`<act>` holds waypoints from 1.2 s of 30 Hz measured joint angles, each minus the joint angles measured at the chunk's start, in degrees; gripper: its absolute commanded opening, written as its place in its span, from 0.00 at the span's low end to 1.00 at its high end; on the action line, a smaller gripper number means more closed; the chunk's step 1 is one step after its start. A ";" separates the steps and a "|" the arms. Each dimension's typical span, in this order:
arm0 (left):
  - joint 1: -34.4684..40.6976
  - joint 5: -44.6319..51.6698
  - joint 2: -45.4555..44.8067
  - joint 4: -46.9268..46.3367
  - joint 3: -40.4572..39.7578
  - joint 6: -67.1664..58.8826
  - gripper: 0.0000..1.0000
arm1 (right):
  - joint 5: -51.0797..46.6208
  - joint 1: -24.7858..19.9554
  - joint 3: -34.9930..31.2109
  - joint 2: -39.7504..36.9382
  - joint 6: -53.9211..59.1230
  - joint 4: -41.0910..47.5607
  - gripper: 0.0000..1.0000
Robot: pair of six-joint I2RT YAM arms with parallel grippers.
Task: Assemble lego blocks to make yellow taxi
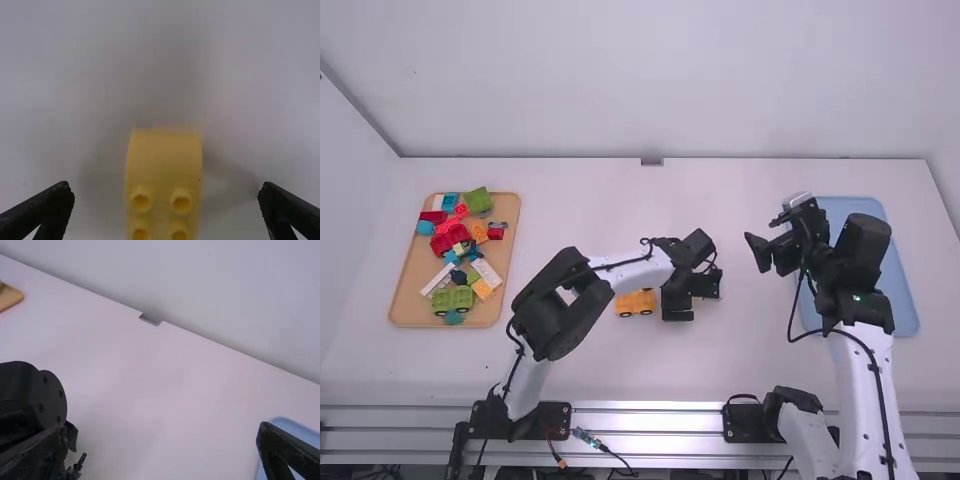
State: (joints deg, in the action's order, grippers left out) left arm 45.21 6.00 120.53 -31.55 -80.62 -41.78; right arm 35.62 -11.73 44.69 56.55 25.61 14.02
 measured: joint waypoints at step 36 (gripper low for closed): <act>-28.46 33.70 -34.49 24.28 31.21 -11.91 0.99 | 14.19 17.44 -2.99 30.03 53.37 8.61 0.99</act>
State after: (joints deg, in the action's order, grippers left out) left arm 16.75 39.70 86.04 -7.27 -49.41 -53.69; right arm 49.80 5.72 41.69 86.59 78.98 22.63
